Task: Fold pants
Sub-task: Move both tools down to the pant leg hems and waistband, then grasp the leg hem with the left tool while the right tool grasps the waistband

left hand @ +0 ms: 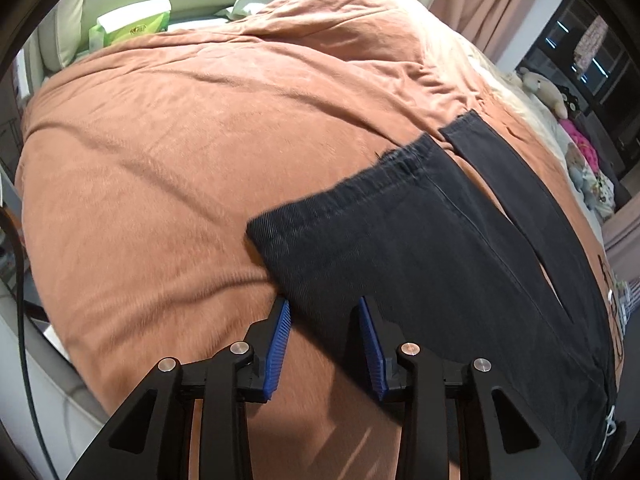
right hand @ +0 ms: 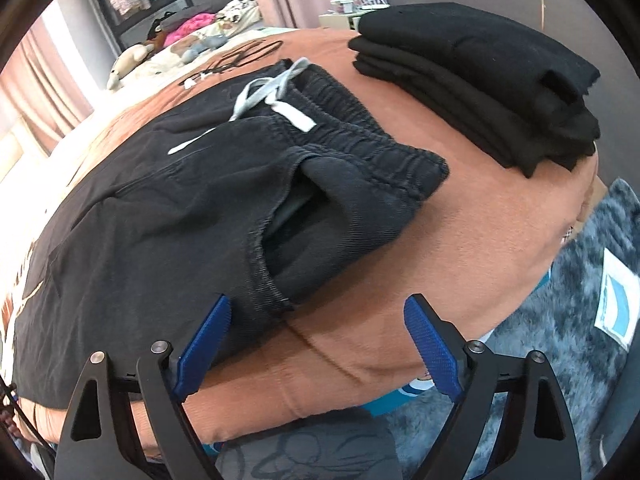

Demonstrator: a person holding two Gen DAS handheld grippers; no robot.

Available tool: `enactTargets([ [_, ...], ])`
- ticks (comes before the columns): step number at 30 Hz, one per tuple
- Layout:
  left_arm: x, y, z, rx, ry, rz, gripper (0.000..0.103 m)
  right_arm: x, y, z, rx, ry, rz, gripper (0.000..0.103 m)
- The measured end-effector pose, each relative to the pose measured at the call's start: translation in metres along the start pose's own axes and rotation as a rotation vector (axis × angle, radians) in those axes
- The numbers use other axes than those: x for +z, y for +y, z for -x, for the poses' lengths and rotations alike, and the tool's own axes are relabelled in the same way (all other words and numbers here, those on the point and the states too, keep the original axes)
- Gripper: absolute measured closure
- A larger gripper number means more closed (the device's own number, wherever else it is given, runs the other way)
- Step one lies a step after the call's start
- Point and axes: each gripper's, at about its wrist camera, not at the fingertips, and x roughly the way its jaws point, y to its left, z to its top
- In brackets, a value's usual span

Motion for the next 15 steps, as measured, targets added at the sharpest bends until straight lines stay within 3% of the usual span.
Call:
enactTargets([
  [5, 0.014, 0.001, -0.009, 0.021, -0.015, -0.006, 0.075, 0.003, -0.014, -0.002, 0.032, 0.007, -0.042, 0.015],
  [9, 0.023, 0.004, -0.012, 0.019, -0.022, 0.012, 0.096, 0.004, -0.025, -0.007, 0.06, 0.006, -0.089, 0.015],
  [15, 0.029, -0.005, 0.006, 0.03, -0.092, -0.013, 0.1, 0.019, -0.047, -0.015, 0.094, -0.031, -0.179, 0.018],
])
